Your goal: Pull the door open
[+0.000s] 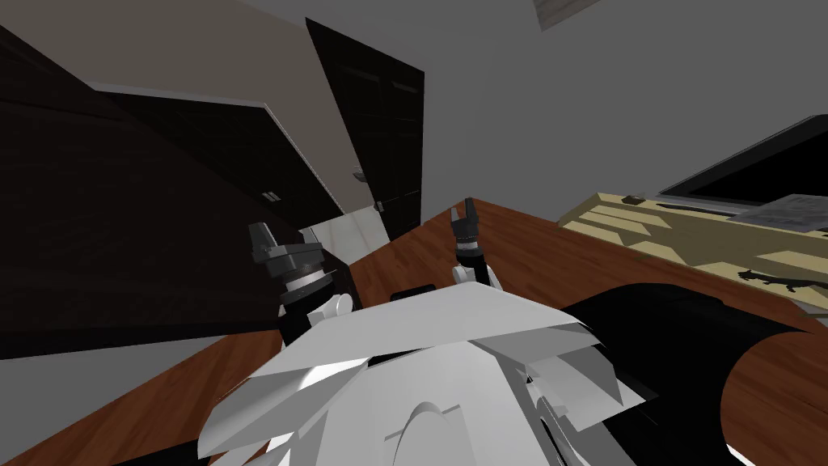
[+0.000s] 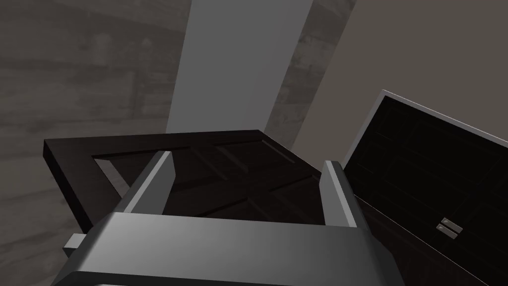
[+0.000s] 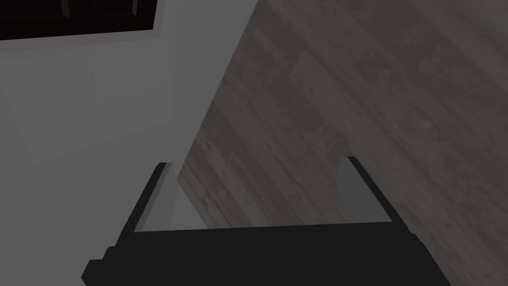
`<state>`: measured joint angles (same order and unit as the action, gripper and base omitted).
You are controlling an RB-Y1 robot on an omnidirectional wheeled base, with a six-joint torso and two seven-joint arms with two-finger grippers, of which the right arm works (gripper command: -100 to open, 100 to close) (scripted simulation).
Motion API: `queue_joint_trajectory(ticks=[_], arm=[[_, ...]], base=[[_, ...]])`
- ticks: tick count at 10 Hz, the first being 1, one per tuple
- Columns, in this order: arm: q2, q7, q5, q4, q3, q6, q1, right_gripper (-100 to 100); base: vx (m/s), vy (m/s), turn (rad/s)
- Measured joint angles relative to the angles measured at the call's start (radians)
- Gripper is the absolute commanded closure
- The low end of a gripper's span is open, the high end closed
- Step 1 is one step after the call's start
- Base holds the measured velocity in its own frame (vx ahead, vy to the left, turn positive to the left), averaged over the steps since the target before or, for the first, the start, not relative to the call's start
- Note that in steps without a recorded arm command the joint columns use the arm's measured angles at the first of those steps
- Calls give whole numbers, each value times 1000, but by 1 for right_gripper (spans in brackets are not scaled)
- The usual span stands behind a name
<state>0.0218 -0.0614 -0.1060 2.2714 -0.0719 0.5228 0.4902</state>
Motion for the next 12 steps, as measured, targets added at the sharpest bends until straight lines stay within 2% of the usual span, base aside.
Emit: queue_joint_trajectory(ticks=[3, 5, 8, 12], arm=[[13, -6, 8, -56, 3, 15, -20, -100], [23, -12, 15, -113, 6, 25, -51, -100], [33, -16, 21, -175, -1, 46, -65, -100], [46, -23, 32, -280, -1, 76, -104, -100]], base=[[65, 28, 65], [83, 46, 73], [85, 28, 57], [83, 27, 69]])
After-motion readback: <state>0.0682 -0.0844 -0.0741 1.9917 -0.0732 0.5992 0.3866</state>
